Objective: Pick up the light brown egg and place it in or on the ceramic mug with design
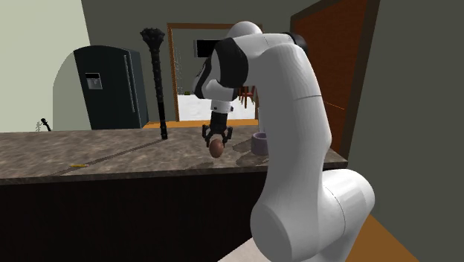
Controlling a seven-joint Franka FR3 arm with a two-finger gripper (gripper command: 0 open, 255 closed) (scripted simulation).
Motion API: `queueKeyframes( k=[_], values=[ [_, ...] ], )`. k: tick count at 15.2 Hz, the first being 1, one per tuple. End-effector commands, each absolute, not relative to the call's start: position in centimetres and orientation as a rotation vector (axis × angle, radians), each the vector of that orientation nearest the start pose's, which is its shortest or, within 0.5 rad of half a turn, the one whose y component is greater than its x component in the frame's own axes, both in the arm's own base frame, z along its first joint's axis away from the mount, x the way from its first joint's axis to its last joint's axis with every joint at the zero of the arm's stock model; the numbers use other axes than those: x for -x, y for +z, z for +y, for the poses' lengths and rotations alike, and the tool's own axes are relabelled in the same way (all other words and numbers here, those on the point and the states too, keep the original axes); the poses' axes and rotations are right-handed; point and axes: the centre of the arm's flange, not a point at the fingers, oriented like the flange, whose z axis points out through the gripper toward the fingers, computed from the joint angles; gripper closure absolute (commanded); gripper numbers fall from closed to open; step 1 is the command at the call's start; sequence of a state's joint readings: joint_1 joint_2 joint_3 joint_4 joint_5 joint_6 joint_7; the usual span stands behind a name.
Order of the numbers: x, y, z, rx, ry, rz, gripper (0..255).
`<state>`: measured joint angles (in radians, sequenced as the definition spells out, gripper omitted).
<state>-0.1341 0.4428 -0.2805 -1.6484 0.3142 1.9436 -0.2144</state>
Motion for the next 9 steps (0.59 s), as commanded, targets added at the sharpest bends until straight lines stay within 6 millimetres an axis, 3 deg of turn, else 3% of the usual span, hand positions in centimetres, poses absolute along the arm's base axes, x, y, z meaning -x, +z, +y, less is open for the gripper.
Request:
queueKeyframes(
  k=[1,9],
  values=[
    [-61.7,36.7,-22.7,2.908,0.101,0.463,255],
    [-61.7,40.9,-22.7,2.908,0.101,0.463,255]
  ],
)
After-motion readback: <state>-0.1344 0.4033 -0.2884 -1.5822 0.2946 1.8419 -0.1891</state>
